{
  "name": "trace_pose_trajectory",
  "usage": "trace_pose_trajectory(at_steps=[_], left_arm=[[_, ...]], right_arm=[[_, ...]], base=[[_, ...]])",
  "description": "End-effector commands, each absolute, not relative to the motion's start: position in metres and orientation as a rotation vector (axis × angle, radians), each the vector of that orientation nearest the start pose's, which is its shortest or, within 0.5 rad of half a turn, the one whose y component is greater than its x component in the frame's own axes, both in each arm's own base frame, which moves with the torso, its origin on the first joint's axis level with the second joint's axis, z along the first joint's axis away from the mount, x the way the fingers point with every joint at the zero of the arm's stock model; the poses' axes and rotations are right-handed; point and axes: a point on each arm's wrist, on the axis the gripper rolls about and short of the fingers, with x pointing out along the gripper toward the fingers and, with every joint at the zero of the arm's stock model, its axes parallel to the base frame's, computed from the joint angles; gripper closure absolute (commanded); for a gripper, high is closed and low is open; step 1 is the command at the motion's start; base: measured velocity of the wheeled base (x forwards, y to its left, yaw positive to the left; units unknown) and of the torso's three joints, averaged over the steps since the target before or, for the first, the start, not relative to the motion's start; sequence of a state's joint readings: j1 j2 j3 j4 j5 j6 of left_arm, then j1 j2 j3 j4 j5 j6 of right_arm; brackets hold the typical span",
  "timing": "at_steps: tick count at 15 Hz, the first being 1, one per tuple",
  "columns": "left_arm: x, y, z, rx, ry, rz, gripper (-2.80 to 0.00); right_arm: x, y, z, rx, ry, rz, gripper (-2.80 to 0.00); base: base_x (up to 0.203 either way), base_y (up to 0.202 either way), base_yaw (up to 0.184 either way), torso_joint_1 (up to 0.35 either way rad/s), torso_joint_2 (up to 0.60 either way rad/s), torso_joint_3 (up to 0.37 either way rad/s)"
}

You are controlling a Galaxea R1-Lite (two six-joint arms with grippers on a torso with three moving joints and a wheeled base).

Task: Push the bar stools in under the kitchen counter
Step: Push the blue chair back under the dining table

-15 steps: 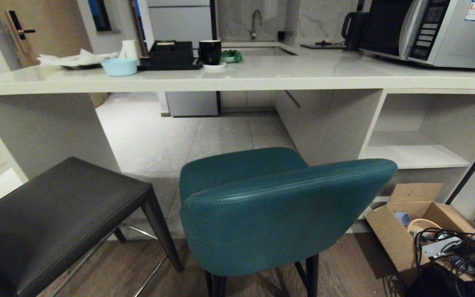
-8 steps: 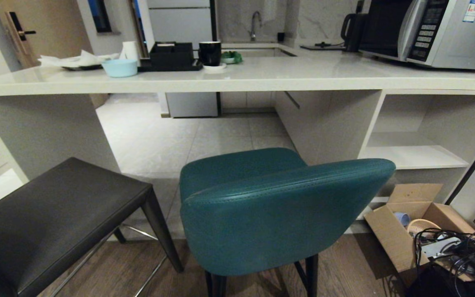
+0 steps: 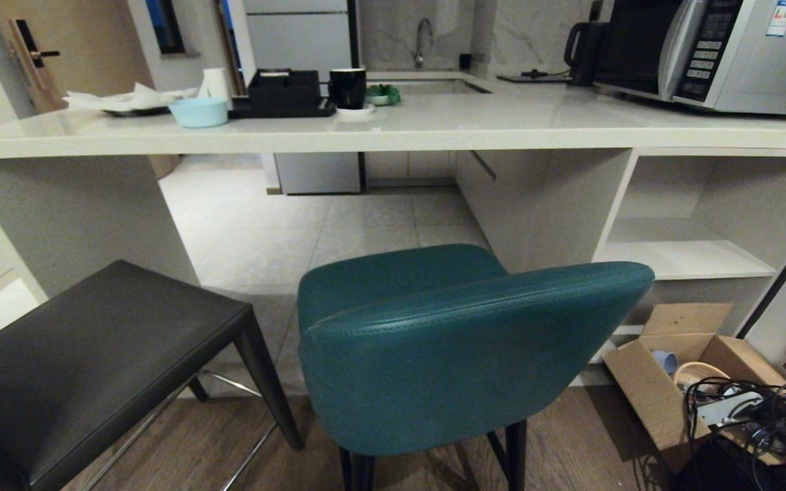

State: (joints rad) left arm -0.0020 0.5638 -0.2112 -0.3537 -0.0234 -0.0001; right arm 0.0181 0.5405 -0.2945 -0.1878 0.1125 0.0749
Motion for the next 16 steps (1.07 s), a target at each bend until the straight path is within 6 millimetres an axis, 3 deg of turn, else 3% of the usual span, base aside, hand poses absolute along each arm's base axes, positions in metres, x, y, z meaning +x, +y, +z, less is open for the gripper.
trace_pose_trajectory(at_steps=[1,3,7,9,13,16], left_arm=[[0.094,-0.003,0.174,0.006,0.107,-0.047,0.00],[0.130,-0.017,0.174,0.020,0.115,-0.082,0.00],[0.164,-0.097,0.163,-0.015,0.111,-0.133,0.00],[0.169,-0.117,0.159,-0.039,0.092,-0.104,0.00],[0.168,-0.127,0.142,-0.052,0.153,-0.134,0.00],[0.162,-0.139,0.141,-0.056,0.160,-0.196,0.00]], right_arm=[[0.100,0.004,0.187,0.079,0.220,0.123,0.00],[0.150,0.004,0.182,0.079,0.291,0.121,0.00],[0.242,0.004,0.151,0.076,0.288,0.124,0.00],[0.267,0.004,0.142,0.072,0.229,0.151,0.00],[0.296,0.007,0.120,0.079,0.233,0.216,0.00],[0.319,0.011,0.121,0.073,0.153,0.235,0.00]], base=[[0.000,0.000,0.000,0.000,0.00,0.000],[0.000,0.000,0.000,0.000,0.00,0.000],[0.000,0.000,0.000,0.000,0.00,0.000],[0.000,0.000,0.000,0.000,0.00,0.000],[0.000,0.000,0.000,0.000,0.00,0.000],[0.000,0.000,0.000,0.000,0.00,0.000]])
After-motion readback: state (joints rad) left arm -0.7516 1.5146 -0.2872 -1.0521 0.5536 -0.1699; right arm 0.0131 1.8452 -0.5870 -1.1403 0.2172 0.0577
